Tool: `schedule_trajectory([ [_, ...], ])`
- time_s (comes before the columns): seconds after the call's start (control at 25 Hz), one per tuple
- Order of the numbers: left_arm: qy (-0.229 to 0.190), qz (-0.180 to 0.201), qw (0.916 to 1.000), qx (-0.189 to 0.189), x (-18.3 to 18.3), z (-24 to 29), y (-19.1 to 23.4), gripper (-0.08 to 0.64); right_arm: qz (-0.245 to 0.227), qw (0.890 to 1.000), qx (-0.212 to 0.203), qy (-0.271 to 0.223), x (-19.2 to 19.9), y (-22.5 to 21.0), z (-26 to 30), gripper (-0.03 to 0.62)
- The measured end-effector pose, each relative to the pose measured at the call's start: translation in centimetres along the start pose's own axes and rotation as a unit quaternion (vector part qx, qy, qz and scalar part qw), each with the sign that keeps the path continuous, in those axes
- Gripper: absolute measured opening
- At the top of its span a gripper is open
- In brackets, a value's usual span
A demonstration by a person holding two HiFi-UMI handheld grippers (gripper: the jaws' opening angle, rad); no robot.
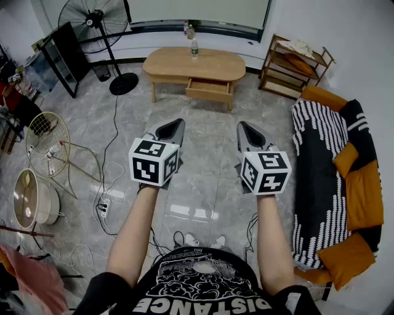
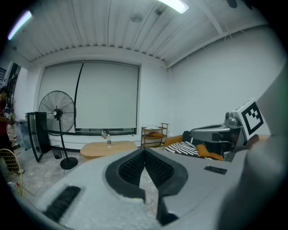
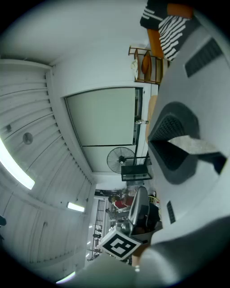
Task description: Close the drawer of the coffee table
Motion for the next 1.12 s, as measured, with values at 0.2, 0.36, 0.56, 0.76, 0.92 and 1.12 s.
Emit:
schedule_trajectory([
  [0.2, 0.0, -0.004, 0.9999, 0.009, 0.8, -0.4, 0.9, 0.002, 0.005, 1.0, 0.011, -0.007, 0.5, 1.2, 0.8, 0.003],
  [0.36, 0.002, -0.01, 0.9998, 0.02, 1.7, -0.3, 1.1, 0.002, 0.016, 1.0, 0.018, -0.01, 1.1, 1.9, 1.0, 0.005],
  [0.56, 0.001, -0.014, 0.9995, 0.029, 2.2, 0.4, 1.7, 0.003, 0.031, 0.999, 0.019, -0.013, 1.2, 2.4, 2.0, 0.011],
  [0.76, -0.003, -0.015, 0.9994, 0.03, 2.3, 1.5, 2.9, 0.003, 0.046, 0.999, 0.018, -0.012, 1.5, 2.3, 3.8, 0.042],
  [0.92, -0.003, -0.018, 0.9994, 0.03, 2.1, 3.3, 4.1, 0.003, 0.054, 0.998, 0.009, -0.001, 1.5, 1.7, 6.0, 0.095],
  [1.12, 0.0, -0.014, 0.9994, 0.031, 1.0, 7.6, 4.9, 0.003, 0.056, 0.998, -0.003, 0.009, 0.7, -0.8, 9.7, 0.161],
])
Point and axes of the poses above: the fingertips, and each gripper's own axes: z forward along the fingers, y to its left, x out of its underside, the point moved 4 cm from there along -z, backward along the fingers, and after that the axes turned 13 degrees about z, right-handed, at the moved point
